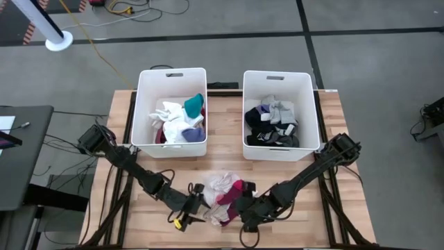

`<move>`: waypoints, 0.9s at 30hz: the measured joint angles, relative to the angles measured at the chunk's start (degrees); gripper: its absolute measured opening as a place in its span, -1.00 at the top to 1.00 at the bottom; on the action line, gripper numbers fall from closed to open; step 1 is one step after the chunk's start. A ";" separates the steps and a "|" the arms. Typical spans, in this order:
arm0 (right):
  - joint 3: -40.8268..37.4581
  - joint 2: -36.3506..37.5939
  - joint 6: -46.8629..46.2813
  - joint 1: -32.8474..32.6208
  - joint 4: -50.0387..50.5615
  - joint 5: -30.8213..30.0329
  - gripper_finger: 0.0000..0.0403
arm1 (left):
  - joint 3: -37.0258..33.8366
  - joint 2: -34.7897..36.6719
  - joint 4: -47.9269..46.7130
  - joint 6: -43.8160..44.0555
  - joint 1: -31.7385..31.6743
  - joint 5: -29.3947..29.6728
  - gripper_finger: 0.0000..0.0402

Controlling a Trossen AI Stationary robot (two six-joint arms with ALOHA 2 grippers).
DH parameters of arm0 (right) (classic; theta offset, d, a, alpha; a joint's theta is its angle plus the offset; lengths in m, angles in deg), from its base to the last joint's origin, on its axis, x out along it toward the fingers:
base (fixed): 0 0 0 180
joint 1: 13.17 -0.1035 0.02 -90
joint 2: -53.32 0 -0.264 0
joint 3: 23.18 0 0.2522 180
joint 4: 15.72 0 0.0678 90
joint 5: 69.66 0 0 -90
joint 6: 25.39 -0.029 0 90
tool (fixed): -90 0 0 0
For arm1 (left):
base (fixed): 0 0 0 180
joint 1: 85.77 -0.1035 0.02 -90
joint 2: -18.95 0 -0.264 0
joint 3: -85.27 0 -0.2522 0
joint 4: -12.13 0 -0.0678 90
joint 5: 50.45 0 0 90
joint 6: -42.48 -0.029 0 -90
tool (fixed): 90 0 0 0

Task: Sort clothes
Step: Put the brown sock into the left white bin

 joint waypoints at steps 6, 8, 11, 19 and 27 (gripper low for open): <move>-0.02 -0.02 -0.02 0.00 0.03 0.00 -0.26 | 4.85 -7.14 -3.73 -0.37 1.12 1.53 -0.17; -0.02 -0.02 -0.02 0.00 -0.05 0.00 -0.26 | 6.62 -8.07 -6.33 -0.56 1.15 5.90 -0.17; -0.02 -0.02 -0.22 -0.04 -0.35 0.00 -0.26 | 8.46 -8.11 -7.25 -1.99 1.09 9.94 -0.17; -0.02 -0.02 -0.53 -0.96 -0.17 -0.02 -0.26 | 9.25 -8.13 -9.46 -4.49 1.03 10.38 0.25; -0.02 -0.02 -0.23 -0.85 -0.06 -0.13 -0.26 | 9.77 -8.15 -11.48 -7.58 1.13 10.39 0.95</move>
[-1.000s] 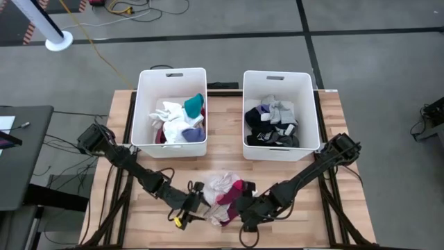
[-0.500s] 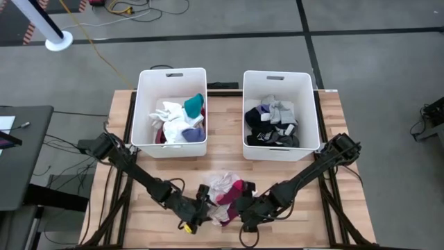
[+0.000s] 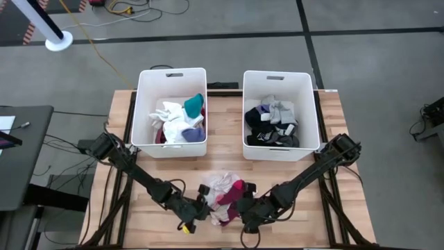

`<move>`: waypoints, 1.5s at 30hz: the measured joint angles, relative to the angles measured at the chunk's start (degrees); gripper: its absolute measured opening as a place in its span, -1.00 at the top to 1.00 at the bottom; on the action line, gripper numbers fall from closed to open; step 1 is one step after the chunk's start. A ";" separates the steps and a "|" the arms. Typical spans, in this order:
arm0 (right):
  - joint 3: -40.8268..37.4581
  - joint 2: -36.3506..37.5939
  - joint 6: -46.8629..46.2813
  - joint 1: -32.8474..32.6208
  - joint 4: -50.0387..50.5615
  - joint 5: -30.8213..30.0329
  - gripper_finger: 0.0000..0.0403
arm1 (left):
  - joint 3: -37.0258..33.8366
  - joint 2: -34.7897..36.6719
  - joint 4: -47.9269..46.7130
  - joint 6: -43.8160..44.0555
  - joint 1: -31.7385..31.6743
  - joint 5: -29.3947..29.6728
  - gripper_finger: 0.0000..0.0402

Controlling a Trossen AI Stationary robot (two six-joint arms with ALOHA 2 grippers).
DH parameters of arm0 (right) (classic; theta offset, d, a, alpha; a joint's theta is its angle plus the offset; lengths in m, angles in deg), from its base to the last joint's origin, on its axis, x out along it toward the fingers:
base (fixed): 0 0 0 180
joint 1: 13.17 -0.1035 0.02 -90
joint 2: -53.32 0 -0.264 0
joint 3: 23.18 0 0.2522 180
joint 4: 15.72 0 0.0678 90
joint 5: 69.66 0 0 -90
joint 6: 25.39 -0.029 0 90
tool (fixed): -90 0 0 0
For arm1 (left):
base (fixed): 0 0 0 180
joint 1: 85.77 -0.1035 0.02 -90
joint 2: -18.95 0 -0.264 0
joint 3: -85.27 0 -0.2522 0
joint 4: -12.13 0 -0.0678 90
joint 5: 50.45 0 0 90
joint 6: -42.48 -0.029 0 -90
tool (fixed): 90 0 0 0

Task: Sort clothes
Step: Put the brown sock into the left white bin

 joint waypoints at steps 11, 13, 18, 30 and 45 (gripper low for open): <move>0.00 0.00 0.09 -0.37 0.11 0.00 -0.26 | 8.33 0.26 -15.21 -5.86 0.87 2.81 0.99; 0.00 0.00 0.19 -0.47 0.12 -0.04 -0.26 | 9.90 0.82 -19.38 -6.16 0.87 4.16 0.99; 0.00 0.00 0.21 -0.74 0.23 -0.94 -0.26 | 10.94 5.49 -25.95 -7.29 0.85 7.96 1.00; 0.00 0.00 0.68 -1.11 0.39 -1.70 -0.26 | 10.96 23.72 -39.77 -6.46 2.32 13.08 1.00; 0.00 0.00 1.73 -1.09 1.16 -1.70 -0.26 | 10.98 49.06 -45.16 -10.48 2.55 24.51 1.00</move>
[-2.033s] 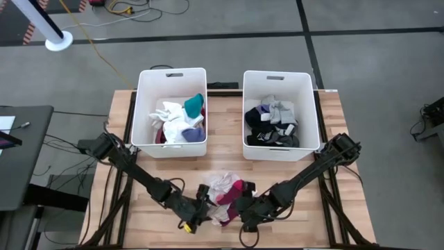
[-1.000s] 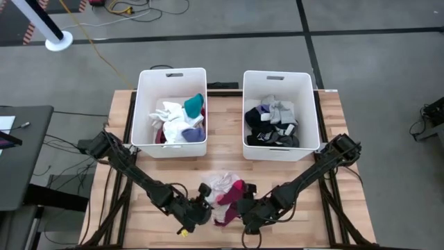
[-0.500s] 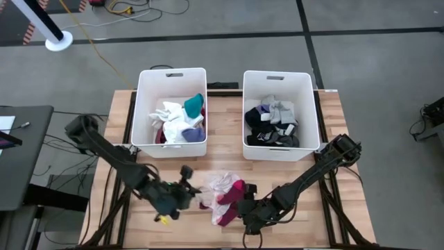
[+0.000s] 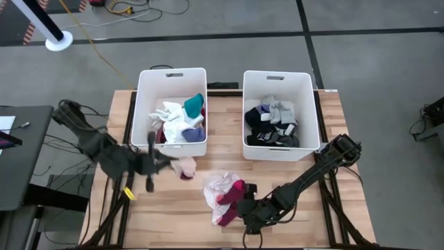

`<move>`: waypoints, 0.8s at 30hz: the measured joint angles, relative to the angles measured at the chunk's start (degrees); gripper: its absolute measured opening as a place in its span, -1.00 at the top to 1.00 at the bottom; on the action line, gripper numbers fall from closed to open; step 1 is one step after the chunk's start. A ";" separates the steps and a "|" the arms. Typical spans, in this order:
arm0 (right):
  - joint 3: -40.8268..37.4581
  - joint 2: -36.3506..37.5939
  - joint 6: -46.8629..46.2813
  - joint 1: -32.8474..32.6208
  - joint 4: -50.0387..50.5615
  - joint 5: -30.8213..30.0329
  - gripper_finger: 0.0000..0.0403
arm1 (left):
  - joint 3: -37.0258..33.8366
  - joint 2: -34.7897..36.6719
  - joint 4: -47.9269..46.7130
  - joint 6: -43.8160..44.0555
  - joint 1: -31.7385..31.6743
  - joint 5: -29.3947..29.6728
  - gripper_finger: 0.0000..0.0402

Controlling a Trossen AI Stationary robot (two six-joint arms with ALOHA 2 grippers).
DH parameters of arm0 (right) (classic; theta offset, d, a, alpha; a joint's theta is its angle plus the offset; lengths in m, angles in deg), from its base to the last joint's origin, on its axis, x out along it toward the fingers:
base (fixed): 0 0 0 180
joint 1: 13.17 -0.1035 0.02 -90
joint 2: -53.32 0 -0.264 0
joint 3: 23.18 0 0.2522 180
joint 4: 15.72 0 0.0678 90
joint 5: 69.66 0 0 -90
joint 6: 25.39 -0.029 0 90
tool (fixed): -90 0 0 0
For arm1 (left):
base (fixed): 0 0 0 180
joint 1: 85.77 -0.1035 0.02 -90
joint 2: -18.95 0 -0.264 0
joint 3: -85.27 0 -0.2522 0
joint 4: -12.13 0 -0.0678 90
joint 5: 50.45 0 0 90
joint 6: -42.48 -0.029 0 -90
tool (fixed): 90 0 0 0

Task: Sort clothes
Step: Put the brown sock into the left white bin

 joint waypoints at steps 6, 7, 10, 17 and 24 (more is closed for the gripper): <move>0.00 0.00 -0.02 0.01 0.46 -0.10 -0.26 | 0.00 6.20 -0.35 -2.82 -4.16 0.43 1.00; 0.00 0.00 0.00 0.11 0.46 -0.18 -0.26 | 0.02 6.87 -0.90 -3.04 -4.99 0.43 1.00; 0.00 0.00 -0.02 0.42 0.62 -0.20 -0.26 | 0.02 8.08 -2.64 -3.93 -7.98 0.39 1.00; 0.00 0.00 -0.02 0.94 0.88 -0.22 -0.26 | 0.02 8.38 -8.93 -6.03 -16.25 0.19 1.00; 0.00 0.00 -0.04 1.25 0.86 -0.22 -0.26 | 0.02 8.40 -13.86 -6.03 -24.78 -5.00 1.00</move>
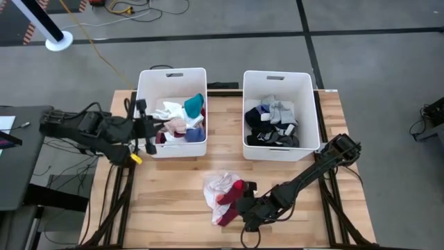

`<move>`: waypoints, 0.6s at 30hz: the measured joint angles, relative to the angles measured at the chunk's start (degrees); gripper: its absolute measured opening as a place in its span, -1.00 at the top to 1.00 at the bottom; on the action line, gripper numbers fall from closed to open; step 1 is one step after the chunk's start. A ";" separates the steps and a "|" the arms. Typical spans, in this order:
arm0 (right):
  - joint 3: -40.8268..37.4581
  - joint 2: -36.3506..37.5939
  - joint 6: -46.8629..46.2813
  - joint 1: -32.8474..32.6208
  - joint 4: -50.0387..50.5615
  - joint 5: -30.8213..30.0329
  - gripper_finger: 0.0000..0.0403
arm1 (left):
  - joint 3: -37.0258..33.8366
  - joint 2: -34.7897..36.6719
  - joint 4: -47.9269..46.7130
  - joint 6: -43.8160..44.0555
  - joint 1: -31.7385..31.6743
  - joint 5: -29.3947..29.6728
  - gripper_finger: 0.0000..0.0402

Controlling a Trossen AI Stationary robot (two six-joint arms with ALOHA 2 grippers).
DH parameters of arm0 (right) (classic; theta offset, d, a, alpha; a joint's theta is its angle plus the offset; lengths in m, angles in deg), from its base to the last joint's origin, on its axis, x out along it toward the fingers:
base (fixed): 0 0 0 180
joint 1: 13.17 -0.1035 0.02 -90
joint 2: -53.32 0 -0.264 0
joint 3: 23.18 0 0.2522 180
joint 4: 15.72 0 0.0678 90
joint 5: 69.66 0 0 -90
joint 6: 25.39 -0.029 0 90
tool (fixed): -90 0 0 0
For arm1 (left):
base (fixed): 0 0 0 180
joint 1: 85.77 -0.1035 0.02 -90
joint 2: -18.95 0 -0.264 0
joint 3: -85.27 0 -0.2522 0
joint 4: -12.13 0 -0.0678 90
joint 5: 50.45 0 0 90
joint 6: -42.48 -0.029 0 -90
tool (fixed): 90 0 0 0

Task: Sort clothes
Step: Put the brown sock into the left white bin

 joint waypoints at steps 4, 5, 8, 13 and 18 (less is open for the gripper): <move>0.00 0.00 0.00 0.37 0.00 0.00 -0.26 | 0.00 -0.21 -0.91 -0.67 -4.82 -4.62 1.00; 0.00 0.00 0.00 0.41 -0.04 -0.01 -0.26 | 0.00 -0.32 -1.10 -0.86 -5.97 -5.36 1.00; 0.00 0.00 0.00 0.64 -0.20 -0.02 -0.26 | 0.00 -0.48 -1.58 -1.43 -9.39 -8.33 1.00; 0.00 0.00 0.00 0.79 -0.24 -0.02 -0.26 | 0.00 -0.89 -2.56 -2.38 -15.53 -13.26 1.00; 0.00 0.00 0.00 0.78 -0.33 -0.97 -0.26 | 0.00 -2.27 -4.44 -3.00 -21.92 -18.38 1.00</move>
